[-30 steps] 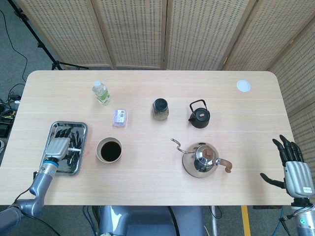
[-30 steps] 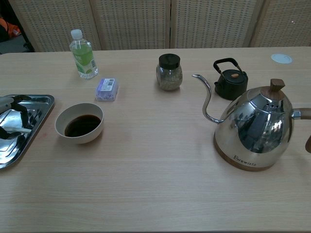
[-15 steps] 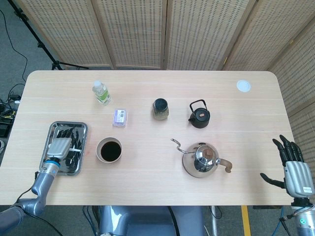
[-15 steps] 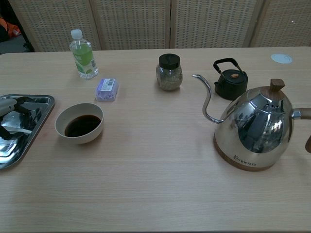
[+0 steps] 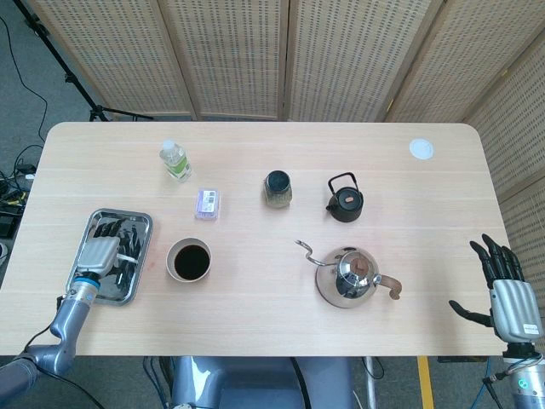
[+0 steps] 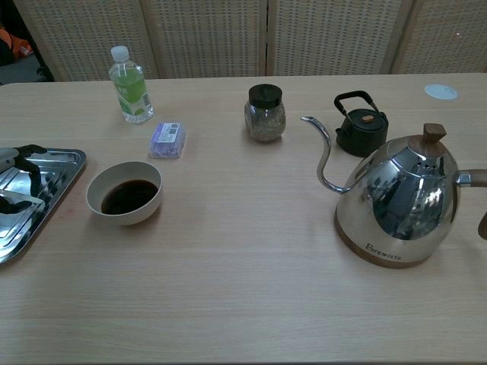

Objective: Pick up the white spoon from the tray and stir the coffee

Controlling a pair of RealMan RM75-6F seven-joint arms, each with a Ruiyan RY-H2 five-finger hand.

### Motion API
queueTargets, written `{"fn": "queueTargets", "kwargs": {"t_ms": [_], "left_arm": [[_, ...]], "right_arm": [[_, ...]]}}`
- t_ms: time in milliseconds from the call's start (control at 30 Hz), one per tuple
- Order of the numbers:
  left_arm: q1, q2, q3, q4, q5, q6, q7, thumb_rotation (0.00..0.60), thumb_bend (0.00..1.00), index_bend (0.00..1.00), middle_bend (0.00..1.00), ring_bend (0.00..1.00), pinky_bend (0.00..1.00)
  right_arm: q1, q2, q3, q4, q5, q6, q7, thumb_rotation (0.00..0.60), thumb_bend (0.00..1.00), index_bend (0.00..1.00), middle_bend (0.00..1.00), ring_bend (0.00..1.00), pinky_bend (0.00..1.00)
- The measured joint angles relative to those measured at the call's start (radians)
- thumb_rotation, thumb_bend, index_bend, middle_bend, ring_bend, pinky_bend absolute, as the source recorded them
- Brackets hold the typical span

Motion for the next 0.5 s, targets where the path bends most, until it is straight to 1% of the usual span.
{"fn": "queueTargets", "kwargs": {"t_ms": [200, 300, 400, 500], "left_arm": [[0.010, 0.050, -0.007, -0.065, 0.012, 0.032, -0.029, 0.600, 0.45, 0.63, 0.00, 0.00, 0.00], [0.014, 0.079, -0.010, -0.104, 0.025, 0.044, -0.070, 0.600, 0.45, 0.63, 0.00, 0.00, 0.00], [0.015, 0.113, -0.012, -0.148, 0.047, 0.043, -0.154, 0.600, 0.47, 0.63, 0.00, 0.00, 0.00], [0.014, 0.152, -0.010, -0.185, 0.091, 0.046, -0.289, 0.600, 0.48, 0.63, 0.00, 0.00, 0.00]], "right_arm": [[0.000, 0.000, -0.001, -0.001, -0.001, -0.001, -0.001, 0.600, 0.00, 0.06, 0.00, 0.00, 0.00], [0.000, 0.000, -0.001, -0.002, -0.001, 0.000, -0.002, 0.600, 0.00, 0.06, 0.00, 0.00, 0.00], [0.001, -0.001, -0.001, -0.002, 0.001, -0.002, -0.003, 0.600, 0.00, 0.06, 0.00, 0.00, 0.00], [0.001, -0.001, -0.002, -0.002, 0.001, -0.003, -0.005, 0.600, 0.00, 0.06, 0.00, 0.00, 0.00]]}}
